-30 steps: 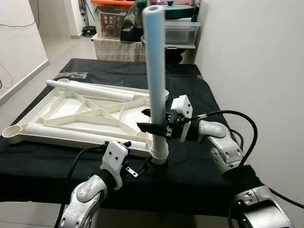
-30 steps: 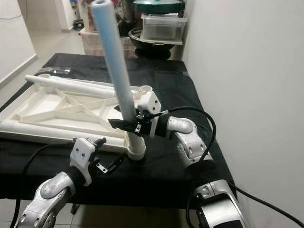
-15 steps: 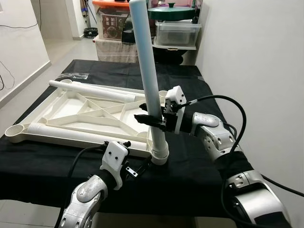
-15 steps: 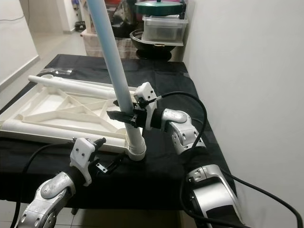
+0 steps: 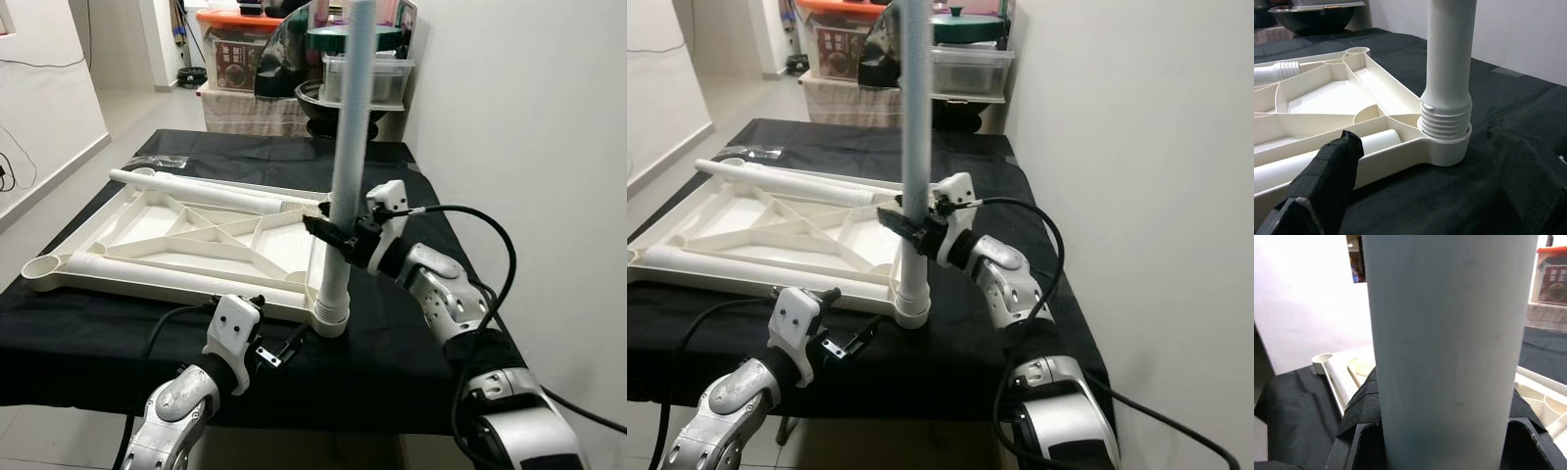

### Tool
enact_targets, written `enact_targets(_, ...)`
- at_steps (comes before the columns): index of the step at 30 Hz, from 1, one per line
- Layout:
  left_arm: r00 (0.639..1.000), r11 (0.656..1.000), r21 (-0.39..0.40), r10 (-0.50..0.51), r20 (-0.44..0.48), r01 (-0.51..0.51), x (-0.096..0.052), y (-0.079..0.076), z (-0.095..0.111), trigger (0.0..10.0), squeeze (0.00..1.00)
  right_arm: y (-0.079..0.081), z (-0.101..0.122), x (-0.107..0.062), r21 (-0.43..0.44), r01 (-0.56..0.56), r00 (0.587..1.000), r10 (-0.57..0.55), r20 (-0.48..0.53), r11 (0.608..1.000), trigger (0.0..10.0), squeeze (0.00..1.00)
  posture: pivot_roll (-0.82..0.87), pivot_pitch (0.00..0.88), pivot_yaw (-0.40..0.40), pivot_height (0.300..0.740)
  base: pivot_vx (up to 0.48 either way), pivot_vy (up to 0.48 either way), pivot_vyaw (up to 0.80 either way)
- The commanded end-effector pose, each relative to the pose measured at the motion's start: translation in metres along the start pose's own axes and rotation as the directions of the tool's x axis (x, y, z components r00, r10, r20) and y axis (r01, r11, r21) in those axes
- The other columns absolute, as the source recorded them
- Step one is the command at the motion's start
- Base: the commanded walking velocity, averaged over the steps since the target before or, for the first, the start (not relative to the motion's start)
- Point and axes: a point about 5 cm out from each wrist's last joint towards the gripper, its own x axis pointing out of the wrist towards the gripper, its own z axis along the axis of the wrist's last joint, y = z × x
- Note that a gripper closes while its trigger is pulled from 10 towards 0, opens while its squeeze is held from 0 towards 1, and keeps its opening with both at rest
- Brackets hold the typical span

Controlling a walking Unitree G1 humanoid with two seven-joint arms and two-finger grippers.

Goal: Building children table

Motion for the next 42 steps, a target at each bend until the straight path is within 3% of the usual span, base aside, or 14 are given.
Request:
enact_targets(1,1.0,1.0,-0.006,0.006,-0.015,-0.006,0.0,0.001,-0.004,10.0,0.0,0.002,-0.038,-0.011,0.063,0.08,0.989,-0.071,-0.132,0.995,0.0,0.0,0.04,0.0,-0.069,0.74,0.0,0.0,0.0)
enact_targets(6,1.0,1.0,0.001,0.006,-0.013,-0.006,0.0,0.001,-0.004,10.0,0.0,0.01,-0.041,-0.009,0.039,0.132,0.985,-0.127,-0.113,0.991,0.0,0.0,0.04,0.0,-0.069,0.74,0.0,0.0,0.0)
enact_targets(11,1.0,1.0,0.002,0.016,-0.013,-0.016,0.0,0.002,-0.006,10.0,0.0,0.024,-0.042,-0.008,-0.055,0.1,0.99,-0.105,-0.099,0.993,0.0,0.0,0.04,0.0,-0.068,0.74,0.0,0.0,0.0)
enact_targets(13,1.0,1.0,0.002,0.016,-0.013,-0.016,0.0,0.002,-0.006,10.0,0.0,0.024,-0.042,-0.008,-0.055,0.1,0.99,-0.105,-0.099,0.993,0.0,0.0,0.04,0.0,-0.068,0.74,0.0,0.0,0.0)
enact_targets(15,1.0,1.0,-0.005,0.014,-0.012,-0.014,0.001,0.001,-0.007,10.0,0.0,0.031,-0.039,-0.009,-0.059,-0.01,0.998,0.006,-0.07,0.998,0.0,0.0,0.04,0.0,-0.067,0.74,0.0,0.0,0.0)
enact_targets(18,1.0,1.0,-0.009,0.011,-0.01,-0.011,0.001,0.001,-0.007,10.0,0.0,0.032,-0.035,-0.011,-0.057,-0.081,0.995,0.078,-0.058,0.995,0.0,0.0,0.04,0.0,-0.073,0.74,0.0,0.0,0.0)
enact_targets(24,1.0,1.0,-0.021,0.014,-0.004,-0.014,0.002,0.0,-0.006,10.0,0.0,0.034,-0.025,-0.016,-0.01,-0.282,0.958,0.281,-0.061,0.959,0.0,0.0,0.04,0.0,-0.085,0.74,0.0,0.0,0.0)
enact_targets(37,1.0,0.999,-0.043,0.015,-0.006,-0.015,-0.002,-0.002,-0.007,10.0,0.0,0.027,-0.022,-0.011,0.073,-0.434,0.893,0.439,-0.102,0.898,0.0,0.0,0.07,0.0,-0.104,0.74,0.0,0.0,0.0)
enact_targets(42,1.0,0.999,-0.043,0.017,-0.009,-0.017,-0.006,-0.002,-0.008,10.0,0.0,0.024,-0.02,-0.009,0.076,-0.437,0.893,0.442,-0.084,0.896,0.0,0.0,0.07,0.0,-0.107,0.74,0.0,0.0,0.0)
